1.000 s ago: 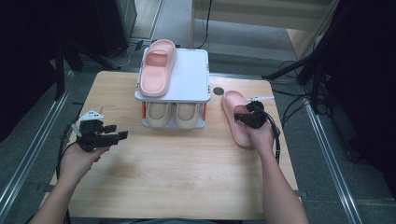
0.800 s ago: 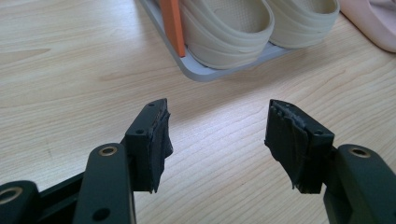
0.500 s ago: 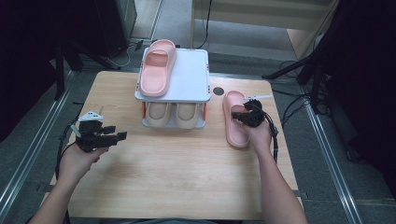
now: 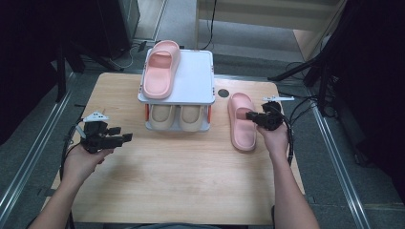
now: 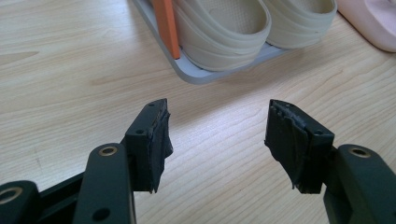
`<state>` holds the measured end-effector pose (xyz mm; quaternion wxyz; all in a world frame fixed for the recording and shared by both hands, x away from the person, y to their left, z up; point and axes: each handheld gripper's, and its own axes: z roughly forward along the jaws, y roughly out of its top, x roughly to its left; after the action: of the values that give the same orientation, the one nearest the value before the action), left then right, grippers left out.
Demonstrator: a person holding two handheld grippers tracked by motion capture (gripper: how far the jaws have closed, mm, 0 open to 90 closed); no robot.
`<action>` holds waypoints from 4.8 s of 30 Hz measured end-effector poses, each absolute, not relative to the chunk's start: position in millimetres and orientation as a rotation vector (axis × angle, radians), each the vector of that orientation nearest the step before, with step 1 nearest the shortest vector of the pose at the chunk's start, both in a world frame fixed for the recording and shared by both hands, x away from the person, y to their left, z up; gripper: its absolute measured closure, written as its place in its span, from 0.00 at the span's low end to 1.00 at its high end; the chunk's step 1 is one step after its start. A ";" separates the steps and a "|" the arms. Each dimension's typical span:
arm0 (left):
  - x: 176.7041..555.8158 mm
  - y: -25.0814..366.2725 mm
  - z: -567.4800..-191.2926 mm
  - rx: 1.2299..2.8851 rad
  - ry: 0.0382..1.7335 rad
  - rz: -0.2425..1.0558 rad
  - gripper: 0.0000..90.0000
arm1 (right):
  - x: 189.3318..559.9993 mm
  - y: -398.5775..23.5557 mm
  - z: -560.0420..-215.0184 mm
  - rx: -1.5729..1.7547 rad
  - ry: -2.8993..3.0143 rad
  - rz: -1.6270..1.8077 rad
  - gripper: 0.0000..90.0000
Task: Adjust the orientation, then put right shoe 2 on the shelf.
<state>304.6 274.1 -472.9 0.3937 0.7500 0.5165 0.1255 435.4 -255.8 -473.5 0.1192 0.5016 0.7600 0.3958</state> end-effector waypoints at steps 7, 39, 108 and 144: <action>308.2 271.8 -473.7 1.915 1.304 0.314 0.44 | 430.8 -271.3 -471.6 1.487 2.157 1.170 0.79; 291.3 284.4 -477.6 1.888 1.365 0.331 0.44 | 465.5 -269.9 -512.3 1.657 2.063 1.058 0.65; 319.0 255.2 -482.1 1.945 1.278 0.206 0.44 | 484.2 -240.2 -379.3 1.636 2.057 0.899 0.91; 319.8 241.9 -485.3 1.984 1.235 0.185 0.45 | 535.7 -118.1 -314.4 1.477 2.137 0.833 0.88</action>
<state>319.8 241.9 -485.3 0.3881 0.7800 0.4855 0.0727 535.7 -118.1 -314.4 0.2053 0.5298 0.7666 0.2990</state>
